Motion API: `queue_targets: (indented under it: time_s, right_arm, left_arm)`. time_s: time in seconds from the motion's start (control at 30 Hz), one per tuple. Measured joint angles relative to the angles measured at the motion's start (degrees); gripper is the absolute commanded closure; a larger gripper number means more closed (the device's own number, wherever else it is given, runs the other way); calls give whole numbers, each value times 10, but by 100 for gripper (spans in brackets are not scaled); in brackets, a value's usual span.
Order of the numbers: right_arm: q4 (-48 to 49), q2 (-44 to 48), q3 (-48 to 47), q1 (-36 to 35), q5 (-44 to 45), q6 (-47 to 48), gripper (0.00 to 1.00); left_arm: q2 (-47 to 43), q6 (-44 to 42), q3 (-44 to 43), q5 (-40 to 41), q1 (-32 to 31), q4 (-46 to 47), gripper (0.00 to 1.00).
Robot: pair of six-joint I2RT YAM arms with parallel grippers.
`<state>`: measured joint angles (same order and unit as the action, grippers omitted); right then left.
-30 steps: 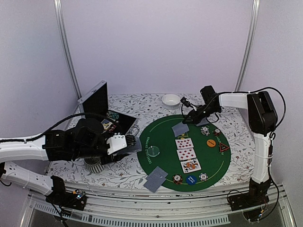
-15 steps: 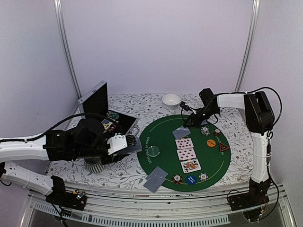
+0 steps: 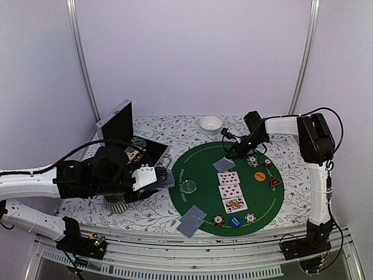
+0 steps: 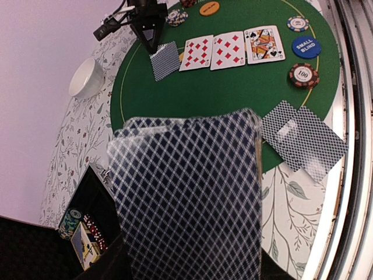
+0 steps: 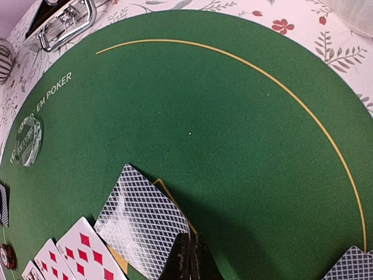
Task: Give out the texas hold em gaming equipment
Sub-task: Distribute the poker card in the community card area.
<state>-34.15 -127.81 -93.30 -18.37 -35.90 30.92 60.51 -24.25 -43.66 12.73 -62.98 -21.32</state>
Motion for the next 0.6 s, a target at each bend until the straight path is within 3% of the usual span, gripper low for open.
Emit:
queue_targets:
  time_s: [0.6]
  right_arm:
    - [45, 33, 56, 0, 16, -42, 98]
  left_arm:
    - [-1, 0, 0, 0, 0, 0, 47]
